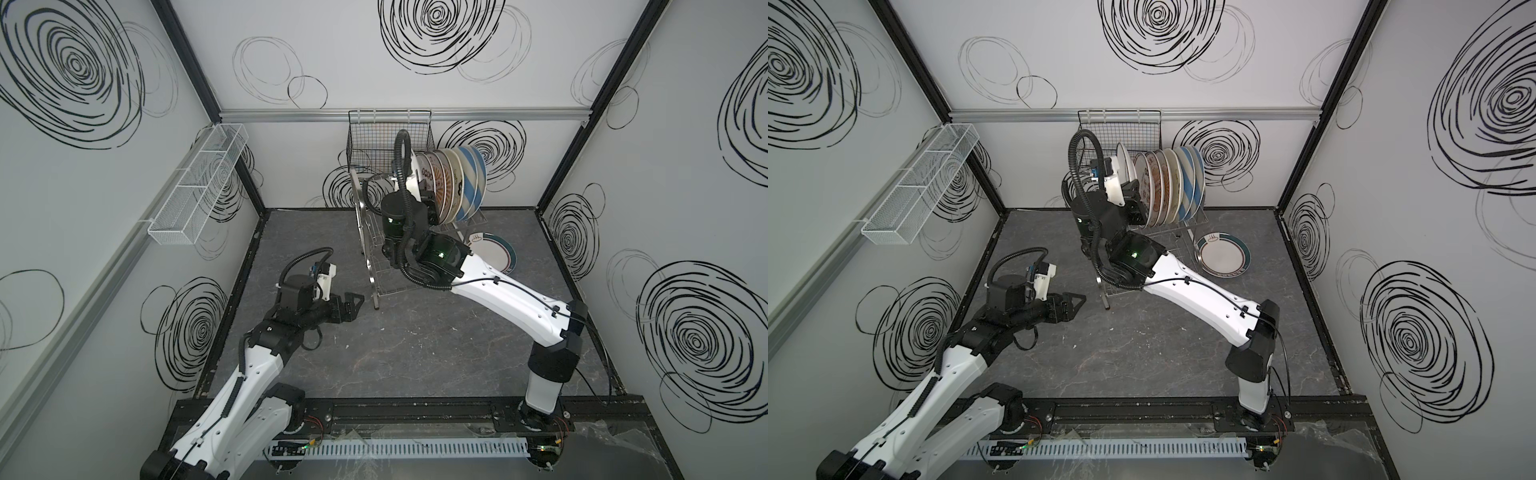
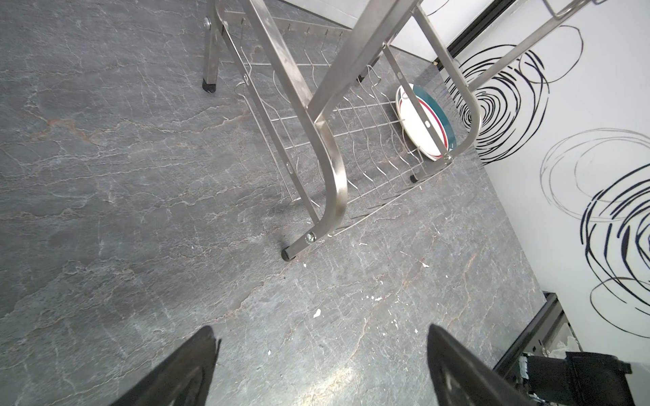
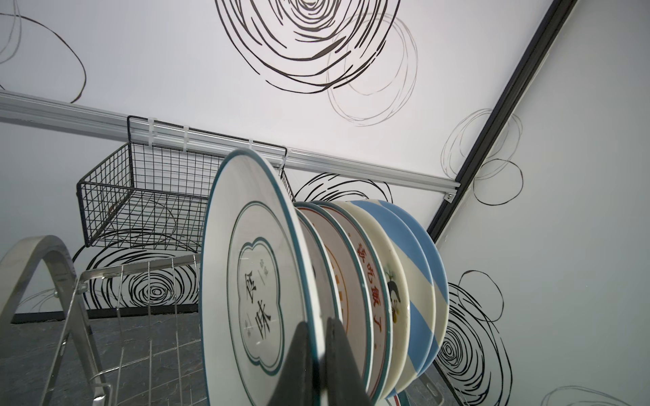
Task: Load the plates into the dish rack
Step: 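Lower the green-rimmed plate into the rack slot with the right gripper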
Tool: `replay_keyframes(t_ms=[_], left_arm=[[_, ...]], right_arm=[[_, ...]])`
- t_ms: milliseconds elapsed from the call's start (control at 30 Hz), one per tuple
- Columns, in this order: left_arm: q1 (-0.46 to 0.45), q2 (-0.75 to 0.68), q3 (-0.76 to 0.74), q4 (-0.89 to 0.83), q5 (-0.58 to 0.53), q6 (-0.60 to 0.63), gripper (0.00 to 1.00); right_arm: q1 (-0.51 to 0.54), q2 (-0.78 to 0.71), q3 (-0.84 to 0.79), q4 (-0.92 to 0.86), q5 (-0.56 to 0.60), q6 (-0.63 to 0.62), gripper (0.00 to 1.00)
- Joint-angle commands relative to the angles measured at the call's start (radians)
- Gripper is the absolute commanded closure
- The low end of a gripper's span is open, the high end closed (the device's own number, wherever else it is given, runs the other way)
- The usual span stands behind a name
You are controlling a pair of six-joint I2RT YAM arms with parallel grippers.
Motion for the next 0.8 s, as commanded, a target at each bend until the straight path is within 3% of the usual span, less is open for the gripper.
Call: replay_keyframes(t_ms=[0, 767], left_arm=[[-0.006, 0.003, -0.006, 0.046, 0.016, 0.019, 0.04], [-0.005, 0.015, -0.006, 0.049, 0.028, 0.019, 0.04]], right_arm=[[-0.018, -0.004, -0.002, -0.007, 0.000, 0.050, 1.00], [-0.062, 0.050, 0.001, -0.096, -0.061, 0.152, 1.00]])
